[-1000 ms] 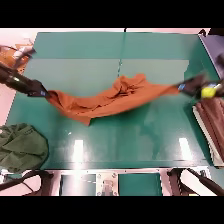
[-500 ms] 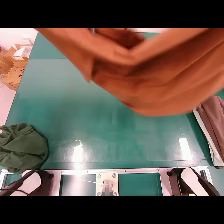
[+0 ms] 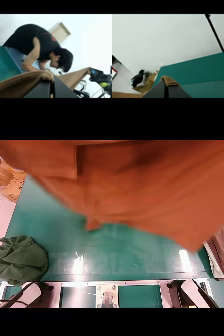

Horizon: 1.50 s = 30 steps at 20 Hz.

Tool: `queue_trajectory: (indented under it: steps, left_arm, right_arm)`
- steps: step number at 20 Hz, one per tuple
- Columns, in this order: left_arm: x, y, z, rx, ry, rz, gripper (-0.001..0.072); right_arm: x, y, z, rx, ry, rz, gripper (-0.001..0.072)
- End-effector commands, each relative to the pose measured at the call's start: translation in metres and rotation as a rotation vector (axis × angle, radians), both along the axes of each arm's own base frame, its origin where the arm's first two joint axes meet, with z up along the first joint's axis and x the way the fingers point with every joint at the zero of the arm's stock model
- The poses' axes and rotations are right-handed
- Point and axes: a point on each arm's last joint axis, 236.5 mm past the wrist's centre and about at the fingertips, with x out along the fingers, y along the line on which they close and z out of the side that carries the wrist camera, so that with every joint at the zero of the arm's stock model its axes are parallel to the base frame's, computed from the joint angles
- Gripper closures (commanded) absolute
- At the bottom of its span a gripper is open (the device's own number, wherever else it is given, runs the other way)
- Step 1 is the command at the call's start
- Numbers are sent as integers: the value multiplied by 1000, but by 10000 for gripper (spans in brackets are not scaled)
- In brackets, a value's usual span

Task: Fold the shirts.

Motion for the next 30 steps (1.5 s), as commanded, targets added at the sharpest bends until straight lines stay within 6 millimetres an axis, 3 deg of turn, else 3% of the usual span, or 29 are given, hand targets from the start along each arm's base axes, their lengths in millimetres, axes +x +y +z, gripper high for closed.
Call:
queue_trajectory:
  steps: [1,4,8,9,10,12,15,17,19,21,24,27,30]
  left_arm:
    - [-39,-20,32,17,-184,-36,686]
    - [-71,-42,60,88,-344,16,686]
    - [-135,-86,103,228,-604,68,686]
    - [-138,-90,108,276,-638,120,685]
    - [-136,-90,109,322,-648,179,685]
    - [-113,-75,102,373,-579,286,685]
    - [-56,-25,67,457,-364,459,685]
    - [-19,7,37,421,-232,487,685]
    - [22,27,-8,366,-97,437,685]
    - [69,24,-63,323,-1,361,685]
    - [156,12,-179,336,186,361,685]
    - [237,5,-288,373,317,402,685]
    - [288,4,-385,368,456,434,685]
  right_arm:
    - [-7,9,2,-32,-19,8,698]
    - [-14,16,18,-51,-93,-9,698]
    - [-24,21,47,-85,-230,-51,698]
    - [-24,19,52,-82,-254,-66,697]
    - [-24,17,56,-87,-273,-75,697]
    - [-17,3,54,-119,-272,-115,697]
    - [8,-32,32,-127,-192,-158,698]
    - [36,-51,4,-78,-123,-110,698]
    - [77,-56,-43,-28,-23,-21,697]
    - [129,-52,-115,-4,127,35,698]
    - [206,-52,-245,16,363,12,697]
    - [275,-62,-361,95,531,-13,697]
    - [327,-64,-450,208,632,33,697]
